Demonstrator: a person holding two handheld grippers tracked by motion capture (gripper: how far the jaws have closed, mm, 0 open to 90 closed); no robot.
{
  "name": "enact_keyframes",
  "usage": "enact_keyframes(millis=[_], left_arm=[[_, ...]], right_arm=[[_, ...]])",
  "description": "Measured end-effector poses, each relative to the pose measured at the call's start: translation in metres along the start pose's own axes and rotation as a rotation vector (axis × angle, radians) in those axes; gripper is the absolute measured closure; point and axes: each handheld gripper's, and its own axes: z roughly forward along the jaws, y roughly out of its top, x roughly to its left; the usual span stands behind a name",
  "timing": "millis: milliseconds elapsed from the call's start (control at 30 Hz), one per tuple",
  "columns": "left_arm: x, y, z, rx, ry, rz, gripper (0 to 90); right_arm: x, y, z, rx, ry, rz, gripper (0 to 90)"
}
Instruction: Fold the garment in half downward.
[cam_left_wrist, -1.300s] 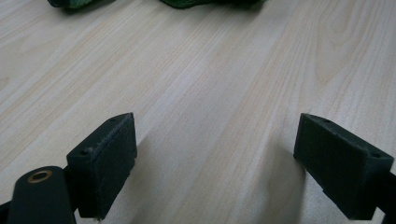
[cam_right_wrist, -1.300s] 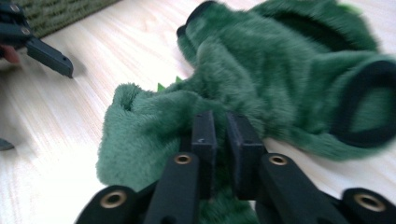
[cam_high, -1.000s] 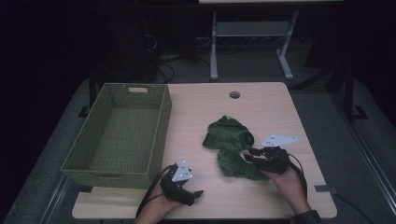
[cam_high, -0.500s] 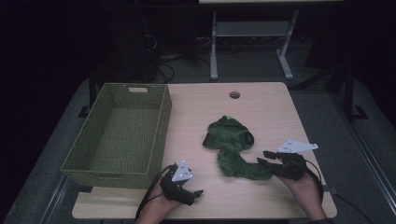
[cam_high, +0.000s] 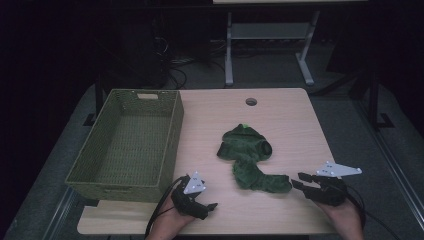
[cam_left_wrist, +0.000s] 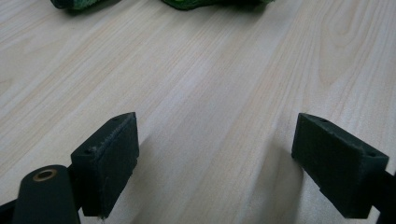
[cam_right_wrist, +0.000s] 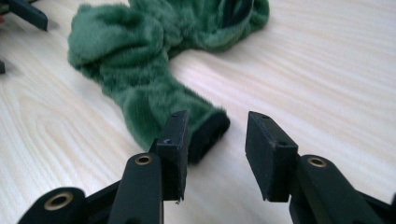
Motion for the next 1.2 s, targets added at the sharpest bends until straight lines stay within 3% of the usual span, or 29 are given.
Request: enact_keyframes(millis=[433,800,900,1033,1200], left_arm=[[0.0,0.0,0.0,0.0,0.0,0.0,14.3],[0.0,0.0,0.0,0.0,0.001,0.001,14.2],[0.0,0.0,0.0,0.002,0.001,0.003,14.2],[0.0,0.0,0.0,0.001,0.001,0.002,14.2],[0.0,0.0,0.0,0.002,0.001,0.002,14.2]], right_arm=[[0.003,-0.023,-0.001,0.064,0.033,0.028,58.0],[0.003,-0.02,0.012,0.078,0.096,0.029,57.5],[0.003,-0.017,0.017,0.081,0.121,0.031,64.7],[0.003,-0.016,0.02,0.099,0.136,0.035,84.0],[0.002,-0.011,0.015,0.088,0.143,0.014,86.6]])
